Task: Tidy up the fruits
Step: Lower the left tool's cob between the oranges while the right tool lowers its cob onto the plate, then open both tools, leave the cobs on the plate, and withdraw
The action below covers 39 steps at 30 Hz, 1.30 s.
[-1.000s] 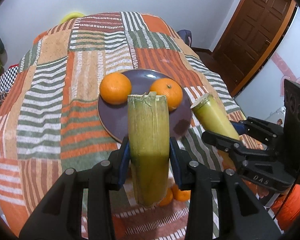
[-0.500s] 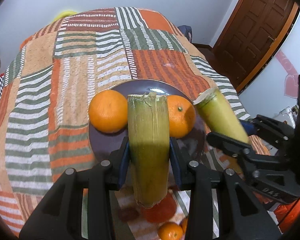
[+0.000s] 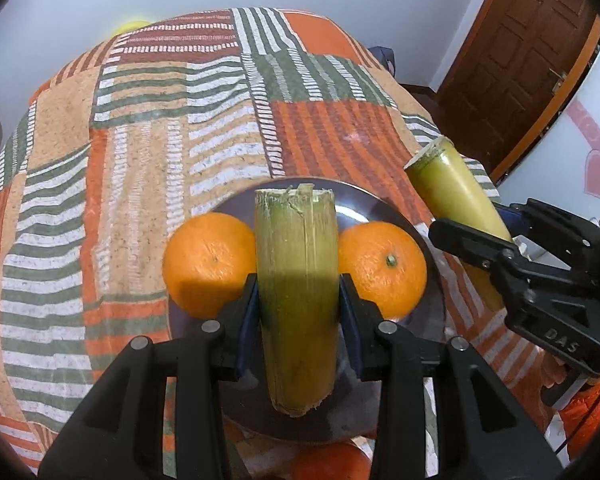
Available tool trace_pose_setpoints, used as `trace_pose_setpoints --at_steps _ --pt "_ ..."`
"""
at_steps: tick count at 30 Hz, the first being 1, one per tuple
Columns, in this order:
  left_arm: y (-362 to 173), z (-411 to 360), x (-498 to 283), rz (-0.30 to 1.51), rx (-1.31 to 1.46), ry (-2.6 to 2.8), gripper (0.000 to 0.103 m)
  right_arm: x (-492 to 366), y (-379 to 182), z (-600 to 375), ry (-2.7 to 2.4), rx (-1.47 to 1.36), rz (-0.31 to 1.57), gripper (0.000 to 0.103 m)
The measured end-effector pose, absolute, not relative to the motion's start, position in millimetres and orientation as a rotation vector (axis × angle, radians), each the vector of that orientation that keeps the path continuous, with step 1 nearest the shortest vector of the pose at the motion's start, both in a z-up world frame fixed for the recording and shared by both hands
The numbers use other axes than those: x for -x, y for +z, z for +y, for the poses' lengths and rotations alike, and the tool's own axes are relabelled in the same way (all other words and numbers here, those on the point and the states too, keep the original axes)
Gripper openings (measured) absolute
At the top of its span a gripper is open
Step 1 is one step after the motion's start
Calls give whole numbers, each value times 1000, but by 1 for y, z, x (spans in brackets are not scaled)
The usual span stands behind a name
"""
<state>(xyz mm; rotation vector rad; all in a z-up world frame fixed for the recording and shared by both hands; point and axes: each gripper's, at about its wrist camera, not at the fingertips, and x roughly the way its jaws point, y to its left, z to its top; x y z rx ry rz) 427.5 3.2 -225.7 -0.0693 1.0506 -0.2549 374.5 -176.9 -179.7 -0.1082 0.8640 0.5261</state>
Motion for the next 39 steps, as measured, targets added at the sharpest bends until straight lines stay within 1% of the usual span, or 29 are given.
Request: trace_pose_setpoints --at_steps 7,19,20,21,23,31,37,39 --pt "-225 1 -430 1040 66 -253 37 -387 -188 -181 528 78 880 33" --pt "-226 4 -426 1054 77 -253 39 -361 -180 -175 593 86 875 32" --pt "-224 4 -424 1050 76 -248 44 -359 -180 -173 601 88 876 32" --pt "-221 5 -421 1035 69 -237 51 -357 -180 -172 607 90 876 32" --pt "-214 6 -416 1009 60 -223 54 -353 -180 -168 619 95 875 32" --pt "-190 27 -387 969 52 -224 54 -342 -183 -147 676 107 880 32" --pt "-181 30 -376 954 59 -238 54 -337 -190 -122 706 195 860 32" --pt "-178 27 -376 952 66 -260 57 -340 -190 -120 731 194 869 32"
